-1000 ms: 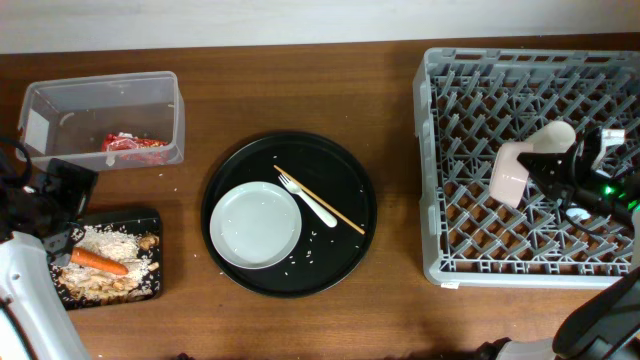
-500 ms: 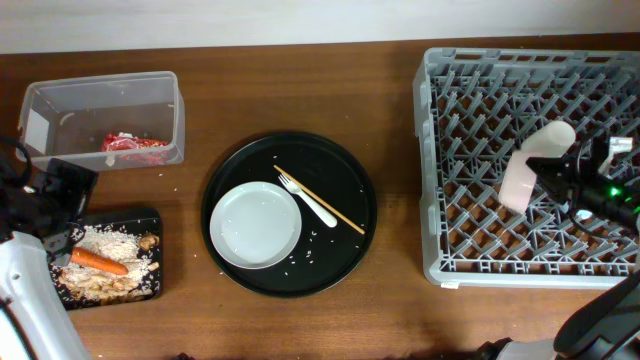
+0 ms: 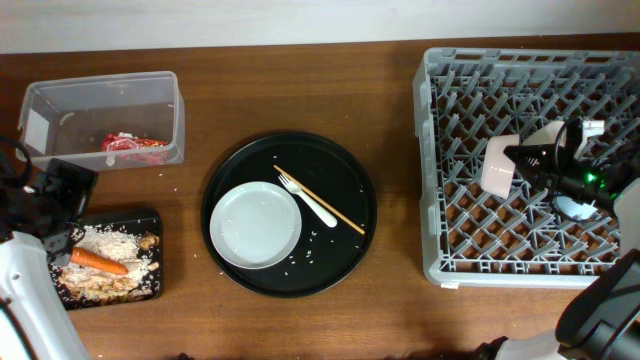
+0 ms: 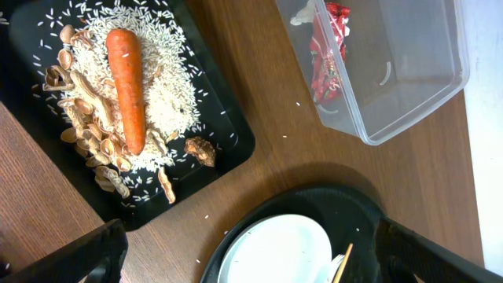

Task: Sort waste into correct bins and load items into the dishwasher rack
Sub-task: 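Carry the pink bowl right and set it in the rack, then reach the right gripper to the wooden chopstick on the tray and grasp, then carry the chopstick right and drop it into the rack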

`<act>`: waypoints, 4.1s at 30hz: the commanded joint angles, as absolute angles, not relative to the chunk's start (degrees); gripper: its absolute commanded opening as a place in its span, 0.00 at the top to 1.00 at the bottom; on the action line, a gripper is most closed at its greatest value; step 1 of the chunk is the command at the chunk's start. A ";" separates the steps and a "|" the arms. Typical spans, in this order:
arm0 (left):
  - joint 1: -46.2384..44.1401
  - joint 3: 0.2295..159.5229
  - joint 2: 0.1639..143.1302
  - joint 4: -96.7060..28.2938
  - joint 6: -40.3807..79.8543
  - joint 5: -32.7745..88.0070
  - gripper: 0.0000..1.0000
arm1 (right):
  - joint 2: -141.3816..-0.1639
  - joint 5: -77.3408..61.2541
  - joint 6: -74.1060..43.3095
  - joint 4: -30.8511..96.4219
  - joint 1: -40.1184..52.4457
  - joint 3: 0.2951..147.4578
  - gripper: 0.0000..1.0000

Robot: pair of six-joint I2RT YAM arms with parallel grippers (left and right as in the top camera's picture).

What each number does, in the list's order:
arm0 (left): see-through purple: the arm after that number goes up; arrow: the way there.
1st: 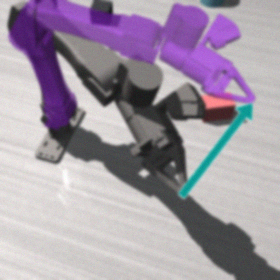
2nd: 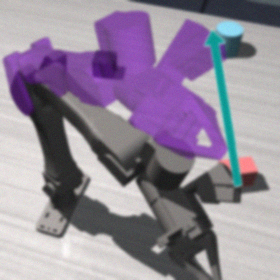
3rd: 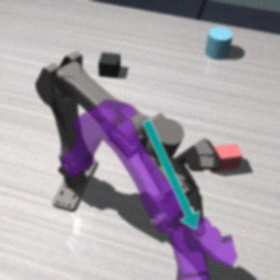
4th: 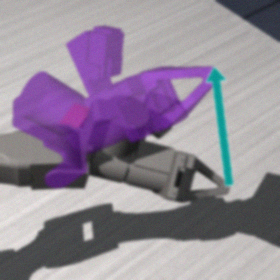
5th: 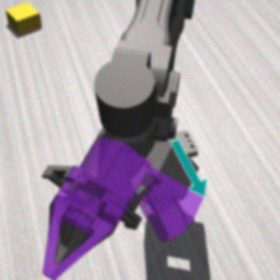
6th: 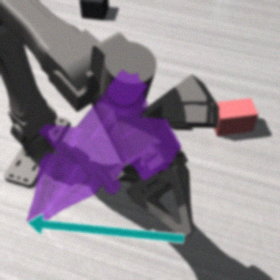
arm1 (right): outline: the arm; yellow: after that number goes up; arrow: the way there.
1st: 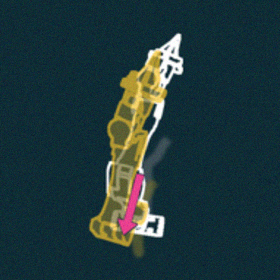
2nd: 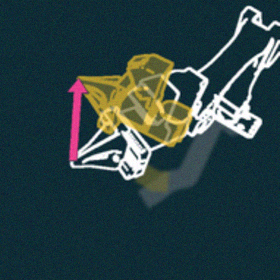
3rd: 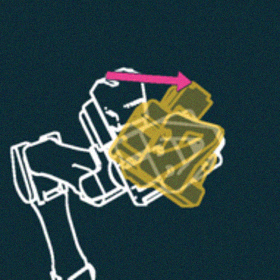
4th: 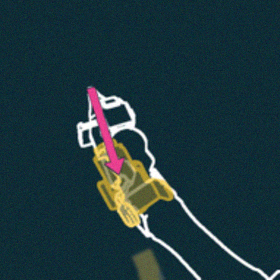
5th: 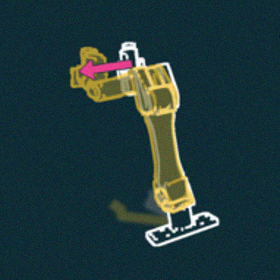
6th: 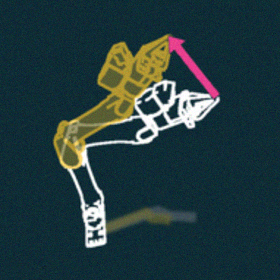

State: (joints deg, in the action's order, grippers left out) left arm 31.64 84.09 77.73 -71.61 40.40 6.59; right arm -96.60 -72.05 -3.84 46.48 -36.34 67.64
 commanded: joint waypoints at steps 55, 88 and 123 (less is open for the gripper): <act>31.94 84.09 77.54 -71.70 41.12 6.15 0.01 | -92.25 -14.17 -3.09 79.00 14.11 109.89 0.02; 31.94 84.09 77.54 -71.68 41.12 6.15 0.01 | -131.00 -5.56 0.01 66.43 33.01 105.62 0.51; 31.94 84.09 77.54 -71.70 41.12 6.15 0.01 | -131.00 0.54 -4.82 61.67 33.89 101.78 0.96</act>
